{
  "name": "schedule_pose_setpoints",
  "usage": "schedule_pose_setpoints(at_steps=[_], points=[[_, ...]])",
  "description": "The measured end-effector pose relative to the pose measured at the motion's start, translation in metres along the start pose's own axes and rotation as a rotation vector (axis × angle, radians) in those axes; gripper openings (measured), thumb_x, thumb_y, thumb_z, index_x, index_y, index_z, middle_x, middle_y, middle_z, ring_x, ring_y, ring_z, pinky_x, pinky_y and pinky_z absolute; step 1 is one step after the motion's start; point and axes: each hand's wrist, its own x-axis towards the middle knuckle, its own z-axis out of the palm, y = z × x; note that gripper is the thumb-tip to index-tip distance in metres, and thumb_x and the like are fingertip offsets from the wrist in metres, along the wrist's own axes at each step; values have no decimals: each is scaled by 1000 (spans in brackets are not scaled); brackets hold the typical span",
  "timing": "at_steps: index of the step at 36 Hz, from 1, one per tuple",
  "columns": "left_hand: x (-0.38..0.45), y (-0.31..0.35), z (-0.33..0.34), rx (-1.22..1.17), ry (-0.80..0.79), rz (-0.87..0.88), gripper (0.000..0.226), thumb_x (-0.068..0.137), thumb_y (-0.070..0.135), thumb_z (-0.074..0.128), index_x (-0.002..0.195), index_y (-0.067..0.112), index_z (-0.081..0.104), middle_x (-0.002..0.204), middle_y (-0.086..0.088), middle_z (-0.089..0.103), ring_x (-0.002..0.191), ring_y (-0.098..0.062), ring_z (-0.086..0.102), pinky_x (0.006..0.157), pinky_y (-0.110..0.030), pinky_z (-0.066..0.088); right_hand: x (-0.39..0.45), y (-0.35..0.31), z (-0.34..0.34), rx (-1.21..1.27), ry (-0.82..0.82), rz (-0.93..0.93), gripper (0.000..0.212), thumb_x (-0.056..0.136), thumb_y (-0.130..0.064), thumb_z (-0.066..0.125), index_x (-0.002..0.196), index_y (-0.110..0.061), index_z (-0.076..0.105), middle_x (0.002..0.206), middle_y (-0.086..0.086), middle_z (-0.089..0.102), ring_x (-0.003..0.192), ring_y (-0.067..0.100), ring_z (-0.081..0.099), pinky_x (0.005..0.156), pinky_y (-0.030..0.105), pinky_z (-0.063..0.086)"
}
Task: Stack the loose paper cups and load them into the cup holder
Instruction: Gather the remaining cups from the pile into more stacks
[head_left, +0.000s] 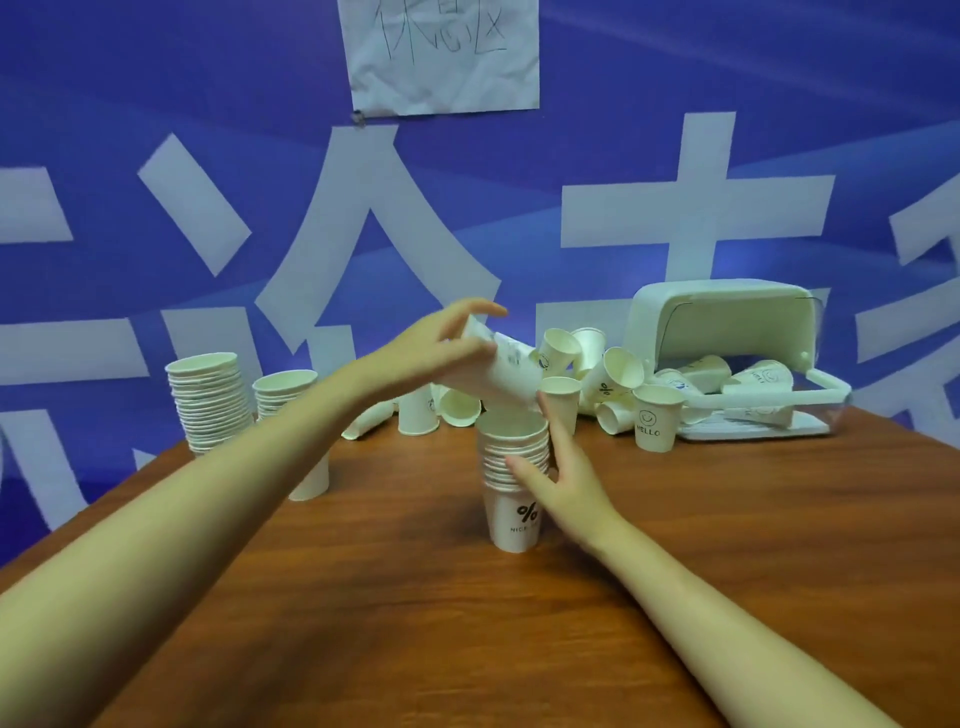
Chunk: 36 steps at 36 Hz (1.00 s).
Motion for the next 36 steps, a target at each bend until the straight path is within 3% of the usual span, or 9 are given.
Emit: schedule_pose_setpoints(at_steps=[3, 7, 12, 16, 21, 26, 30, 32, 36], points=[[-1, 14, 11, 303, -170, 45, 44, 91, 32, 56, 134, 33, 50, 131, 15, 48, 124, -7, 43, 102, -28, 36, -1, -3, 1, 16, -26, -13, 80, 81, -48, 63, 150, -29, 28, 139, -20, 51, 129, -4, 46, 103, 19, 40], [1, 20, 21, 411, -253, 38, 53, 93, 27, 59, 142, 35, 42, 129, 11, 44, 119, -4, 40, 97, -19, 28, -2, -5, 1, 36, -23, -5, 80, 79, -52, 64, 147, -39, 24, 135, -32, 45, 127, -12, 43, 100, 11, 38], [-5, 2, 30, 137, -12, 62, 53, 83, 29, 75, 129, 30, 50, 127, 12, 48, 113, 1, 51, 93, -21, 43, -1, -2, 1, 43, -11, 12, 82, 79, -52, 66, 149, -32, 29, 142, -18, 48, 130, -7, 43, 105, 21, 38], [-15, -16, 35, 20, 124, 96, 30, 84, 24, 75, 111, 22, 62, 111, 16, 62, 108, 1, 58, 97, -28, 47, -1, -3, 1, 18, -8, -4, 71, 85, -43, 63, 146, -36, 26, 147, -19, 39, 133, -14, 34, 103, 6, 30], [-30, -33, 41, -58, 132, 138, 32, 91, 12, 66, 118, 26, 60, 117, 17, 61, 109, 3, 57, 85, -14, 47, -1, -5, 4, 20, -28, -17, 61, 87, -54, 49, 143, -41, 28, 154, -10, 36, 141, -4, 30, 115, 21, 27], [-37, -44, 47, -111, 165, 170, 53, 81, 15, 58, 133, 24, 51, 135, 6, 52, 128, -8, 48, 99, -23, 45, -2, -4, 4, 35, -38, -20, 62, 90, -52, 46, 147, -33, 30, 153, -12, 38, 140, -3, 31, 117, 28, 28], [-40, -51, 54, -48, 157, 248, 54, 82, 27, 53, 135, 35, 48, 142, 7, 49, 135, -12, 42, 106, -30, 40, -2, -3, 4, 60, -37, -13, 59, 90, -52, 45, 145, -34, 30, 153, -11, 37, 141, -2, 31, 116, 24, 28], [-38, -55, 53, 43, 162, 257, 54, 83, 33, 52, 137, 29, 50, 144, 7, 49, 136, -8, 40, 107, -25, 39, -2, -3, 3, 73, -40, -15, 56, 93, -47, 46, 145, -33, 30, 151, -16, 37, 140, -5, 31, 113, 18, 28], [-33, -55, 47, 272, 72, 284, 48, 90, 40, 45, 136, 28, 53, 140, 12, 52, 131, -5, 43, 110, -34, 36, -2, -1, 3, 91, -42, -37, 52, 97, -32, 45, 147, -25, 34, 145, -22, 43, 136, -6, 37, 107, 12, 31]])
